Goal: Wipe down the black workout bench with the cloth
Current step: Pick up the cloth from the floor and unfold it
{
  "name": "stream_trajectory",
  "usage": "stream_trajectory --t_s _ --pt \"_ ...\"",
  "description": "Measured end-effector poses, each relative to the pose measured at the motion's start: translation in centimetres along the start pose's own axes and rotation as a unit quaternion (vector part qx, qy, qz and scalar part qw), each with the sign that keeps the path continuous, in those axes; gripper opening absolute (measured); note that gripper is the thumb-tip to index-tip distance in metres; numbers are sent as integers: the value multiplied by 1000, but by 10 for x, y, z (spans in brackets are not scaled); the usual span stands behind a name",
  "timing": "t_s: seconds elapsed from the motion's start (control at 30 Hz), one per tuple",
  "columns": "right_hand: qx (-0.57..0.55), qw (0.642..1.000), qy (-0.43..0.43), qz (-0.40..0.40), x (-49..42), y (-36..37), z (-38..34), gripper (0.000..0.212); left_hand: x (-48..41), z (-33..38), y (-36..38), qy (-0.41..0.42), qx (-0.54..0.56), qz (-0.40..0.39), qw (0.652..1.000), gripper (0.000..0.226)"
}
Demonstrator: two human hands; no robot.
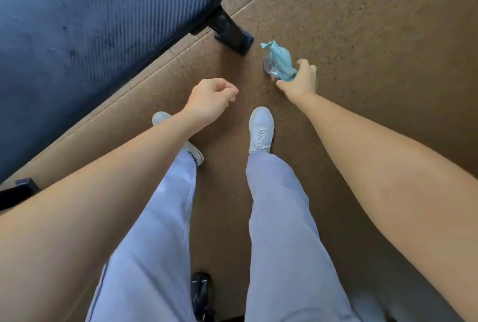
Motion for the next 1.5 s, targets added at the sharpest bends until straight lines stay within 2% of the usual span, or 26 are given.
stream_trajectory --t_s 0.1,0.17,0.27,0.33,0.47,0.6,0.73,0.8,0.93,1.07,1.27,1.37,1.5 --pt "-6 999 31 7 -18 17 7 74 -23 -19 3 -20 16 23 999 25" --pt "5 999 39 21 -27 26 14 62 -33 -31 10 -33 28 18 999 25" --pt "27 995 60 75 -32 14 25 33 -38 -39 15 -37 38 23 998 26" --pt "26 994 82 74 -29 9 33 25 -37 -41 18 -41 38 20 998 26" --pt "-89 989 100 69 -1 -3 36 16 -25 -27 21 -39 49 11 998 22" --pt "-176 984 34 5 56 -22 4 28 2 18 10 71 22 30 997 18" --pt "-190 974 -73 -95 123 -43 -40 23 44 61 -3 182 -60 23 981 43" --pt "-187 966 -113 -137 149 -50 -63 22 62 72 -11 206 -108 8 973 49" --pt "-168 948 -167 -212 200 -54 -114 23 100 68 -41 211 -97 -7 973 46" --pt "-102 925 -255 -263 249 -52 -166 17 134 42 -93 213 -66 52 973 30" --pt "36 899 -354 -257 295 -27 -226 22 184 -20 -162 177 -54 94 978 22" --pt "53 905 -352 -232 311 -4 -250 23 198 -51 -193 152 -10 125 980 19" --pt "38 911 -340 -231 326 29 -277 7 206 -101 -238 112 78 153 979 13"
Point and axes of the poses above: each hand's wrist, its own x-axis away from the middle knuckle, its own y-axis out of the palm, z = x × y, the point moved 10 cm from there along -x, towards the middle knuckle, and after that the axes turned 3 degrees about z, right-handed, at the moved point
